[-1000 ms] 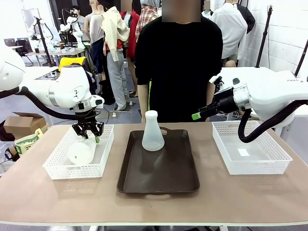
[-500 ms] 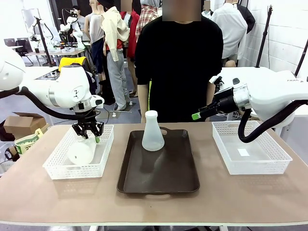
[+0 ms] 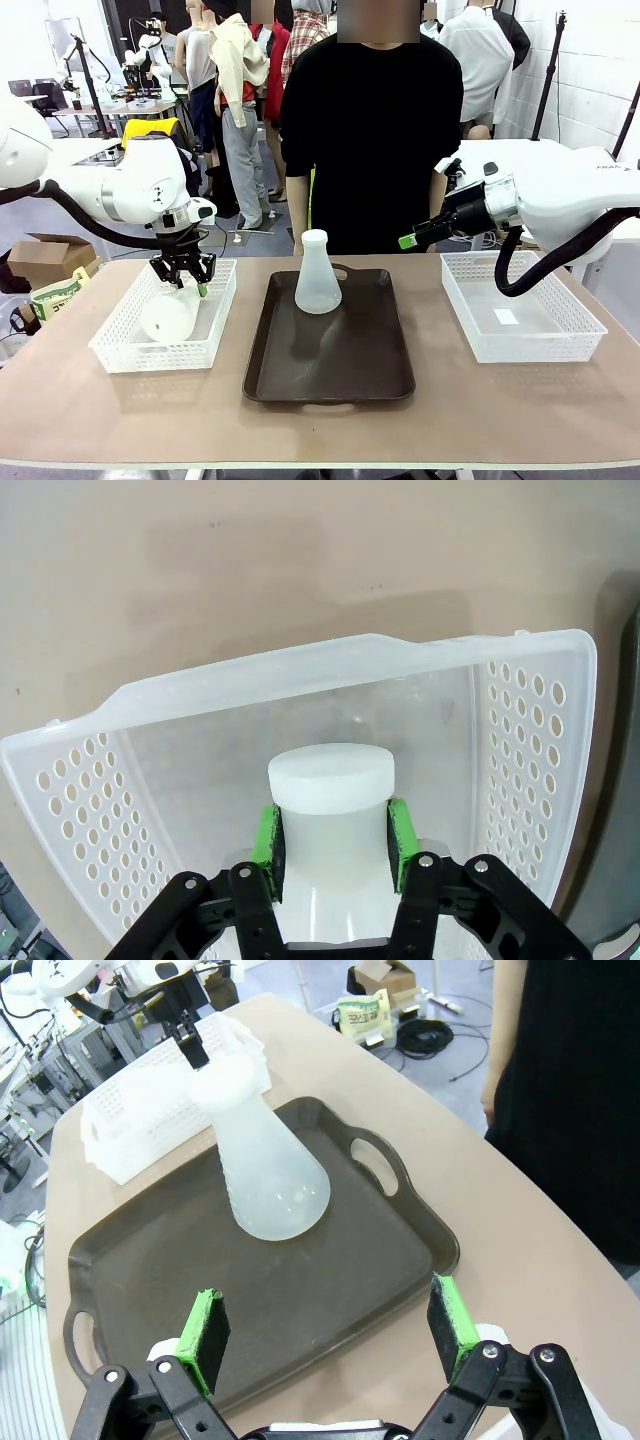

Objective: Prepare the laboratory tools.
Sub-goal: Place the picked Big flask upright in the Handle tray as directed by the person.

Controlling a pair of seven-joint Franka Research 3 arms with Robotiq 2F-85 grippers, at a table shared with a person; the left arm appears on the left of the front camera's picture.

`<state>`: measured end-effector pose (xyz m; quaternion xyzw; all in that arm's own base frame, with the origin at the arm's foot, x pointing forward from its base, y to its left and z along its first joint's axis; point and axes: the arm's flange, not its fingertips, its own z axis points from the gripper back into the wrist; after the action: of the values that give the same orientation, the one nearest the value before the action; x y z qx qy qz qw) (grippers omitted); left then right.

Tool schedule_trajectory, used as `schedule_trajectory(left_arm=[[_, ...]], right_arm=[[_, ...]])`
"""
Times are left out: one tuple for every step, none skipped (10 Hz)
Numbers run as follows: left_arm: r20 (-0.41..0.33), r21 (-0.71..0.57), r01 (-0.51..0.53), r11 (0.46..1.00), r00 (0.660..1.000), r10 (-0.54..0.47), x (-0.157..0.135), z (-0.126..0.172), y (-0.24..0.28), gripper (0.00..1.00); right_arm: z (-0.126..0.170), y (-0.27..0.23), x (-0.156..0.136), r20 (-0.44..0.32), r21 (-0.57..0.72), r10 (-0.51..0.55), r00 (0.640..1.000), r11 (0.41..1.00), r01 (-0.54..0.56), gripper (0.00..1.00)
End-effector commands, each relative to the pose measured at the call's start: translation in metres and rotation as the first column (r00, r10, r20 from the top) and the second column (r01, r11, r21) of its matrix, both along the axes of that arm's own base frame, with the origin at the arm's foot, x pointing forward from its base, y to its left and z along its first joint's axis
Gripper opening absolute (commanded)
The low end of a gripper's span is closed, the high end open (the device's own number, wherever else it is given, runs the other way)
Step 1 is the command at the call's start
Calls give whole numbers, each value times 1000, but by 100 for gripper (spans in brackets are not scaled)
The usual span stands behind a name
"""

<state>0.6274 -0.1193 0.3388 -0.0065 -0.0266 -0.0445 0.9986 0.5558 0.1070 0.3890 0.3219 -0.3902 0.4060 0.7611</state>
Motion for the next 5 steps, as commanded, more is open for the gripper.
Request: schedule_trajectory(left_arm=[[2,0,-1,1000,1000,1,0,-1,0,0],[2,0,-1,1000,1000,1,0,-1,0,0],[2,0,-1,1000,1000,1,0,-1,0,0],[2,0,-1,1000,1000,1,0,-1,0,0],[2,0,-1,1000,1000,1,0,-1,0,0]], right_arm=[[3,0,2,-12,-15,-2,1000,1000,2,100],[3,0,2,-12,-15,-2,1000,1000,2,100],[3,0,2,-12,-15,-2,1000,1000,2,100],[3,0,2,-12,-15,-2,1000,1000,2,100],[3,0,2,-12,-15,-2,1000,1000,2,100]])
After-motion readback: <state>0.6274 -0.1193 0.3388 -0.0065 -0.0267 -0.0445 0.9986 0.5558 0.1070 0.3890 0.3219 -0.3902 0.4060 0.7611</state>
